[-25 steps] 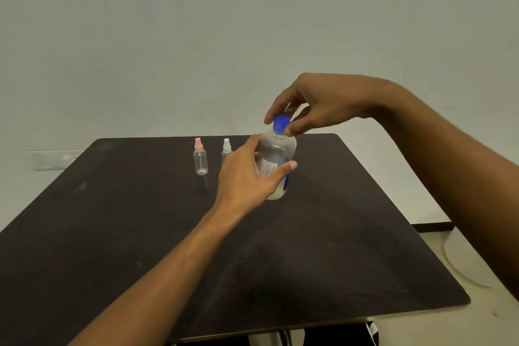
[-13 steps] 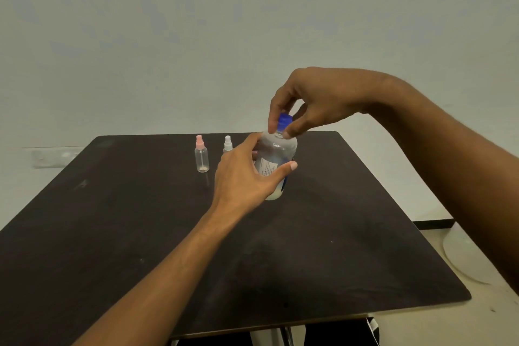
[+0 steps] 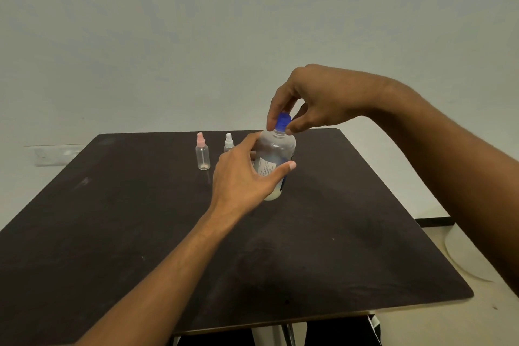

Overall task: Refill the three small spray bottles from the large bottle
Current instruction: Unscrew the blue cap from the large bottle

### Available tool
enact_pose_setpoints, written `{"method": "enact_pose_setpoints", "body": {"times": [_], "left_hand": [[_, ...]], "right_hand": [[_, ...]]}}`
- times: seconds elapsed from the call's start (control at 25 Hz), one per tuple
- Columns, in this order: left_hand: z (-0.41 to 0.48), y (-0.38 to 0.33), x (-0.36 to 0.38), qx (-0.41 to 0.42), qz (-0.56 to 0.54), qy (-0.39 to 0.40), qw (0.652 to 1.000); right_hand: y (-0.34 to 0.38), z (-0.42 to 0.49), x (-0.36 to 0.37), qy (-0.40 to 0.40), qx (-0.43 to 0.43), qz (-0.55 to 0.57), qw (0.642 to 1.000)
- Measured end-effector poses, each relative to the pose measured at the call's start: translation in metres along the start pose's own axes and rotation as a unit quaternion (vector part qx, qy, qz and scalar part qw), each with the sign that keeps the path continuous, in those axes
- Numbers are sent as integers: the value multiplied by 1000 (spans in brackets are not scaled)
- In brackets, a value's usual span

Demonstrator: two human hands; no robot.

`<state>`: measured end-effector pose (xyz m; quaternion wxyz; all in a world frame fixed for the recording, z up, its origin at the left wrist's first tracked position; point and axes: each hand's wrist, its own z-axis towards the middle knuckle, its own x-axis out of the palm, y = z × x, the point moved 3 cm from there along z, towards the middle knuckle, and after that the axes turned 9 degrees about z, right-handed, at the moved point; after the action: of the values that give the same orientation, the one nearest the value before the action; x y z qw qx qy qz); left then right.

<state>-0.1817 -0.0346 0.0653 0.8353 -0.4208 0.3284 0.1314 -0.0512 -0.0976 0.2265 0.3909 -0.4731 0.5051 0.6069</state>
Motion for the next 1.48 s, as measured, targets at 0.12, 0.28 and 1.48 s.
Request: {"method": "enact_pose_setpoints", "body": {"times": [0.12,0.28,1.48], "left_hand": [[0,0,0,1,-5,5,1000],[0,2,0,1,-13,11,1000],[-51,50,17,2,-119,19,993]], "right_hand": [[-4,-3,2,-18,-12,18,1000],[-12,-9,-3,-53,-20,40,998],[-213,-137,177,-353,230,348,837]]}}
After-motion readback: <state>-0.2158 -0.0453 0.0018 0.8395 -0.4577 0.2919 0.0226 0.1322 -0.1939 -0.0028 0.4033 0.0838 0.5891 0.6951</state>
